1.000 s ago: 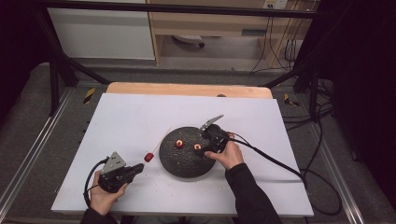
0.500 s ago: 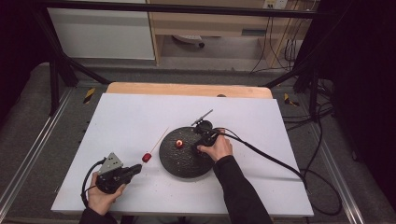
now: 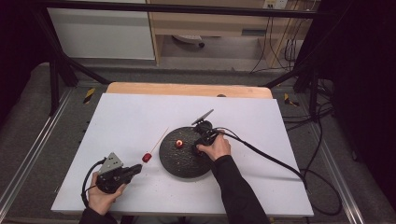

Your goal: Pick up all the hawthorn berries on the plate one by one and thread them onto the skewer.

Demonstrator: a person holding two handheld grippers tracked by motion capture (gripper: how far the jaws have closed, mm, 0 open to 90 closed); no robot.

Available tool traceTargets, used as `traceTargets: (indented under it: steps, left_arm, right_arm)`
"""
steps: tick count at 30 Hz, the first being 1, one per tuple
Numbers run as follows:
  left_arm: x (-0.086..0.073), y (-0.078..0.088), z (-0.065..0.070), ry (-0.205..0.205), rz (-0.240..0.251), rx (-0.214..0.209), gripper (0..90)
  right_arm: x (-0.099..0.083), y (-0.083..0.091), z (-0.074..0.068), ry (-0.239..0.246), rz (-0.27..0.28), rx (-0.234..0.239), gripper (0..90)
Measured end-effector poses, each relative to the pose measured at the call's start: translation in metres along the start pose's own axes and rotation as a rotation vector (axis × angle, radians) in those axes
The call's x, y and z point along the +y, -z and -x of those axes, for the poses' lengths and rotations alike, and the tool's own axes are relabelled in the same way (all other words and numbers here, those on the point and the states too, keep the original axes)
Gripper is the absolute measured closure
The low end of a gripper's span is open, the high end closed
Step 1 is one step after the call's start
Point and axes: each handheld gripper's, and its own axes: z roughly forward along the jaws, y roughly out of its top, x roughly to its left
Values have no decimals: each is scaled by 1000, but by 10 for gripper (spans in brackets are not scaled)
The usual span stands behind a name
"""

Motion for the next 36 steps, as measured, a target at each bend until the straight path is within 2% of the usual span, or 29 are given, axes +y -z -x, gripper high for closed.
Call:
traceTargets:
  steps: [4, 8, 21, 28, 32, 36]
  left_arm:
    - [0, 0, 0, -4, 1, 1, 883]
    - [0, 1, 0, -4, 3, 2, 883]
    - [0, 0, 3, -6, 8, -2, 883]
    - [0, 0, 3, -8, 7, -2, 883]
    - [0, 0, 4, -7, 7, -2, 883]
    - [0, 0, 4, -5, 8, -3, 883]
  right_arm:
    - [0, 1, 0, -13, -1, 11, 613]
    - [-1, 8, -1, -23, 38, 33, 615]
    - [-14, 41, -2, -55, 257, 101, 618]
    - [-28, 48, 2, -86, 357, 151, 619]
    - [-36, 49, 3, -95, 398, 165, 619]
    - [-44, 48, 3, -104, 464, 184, 620]
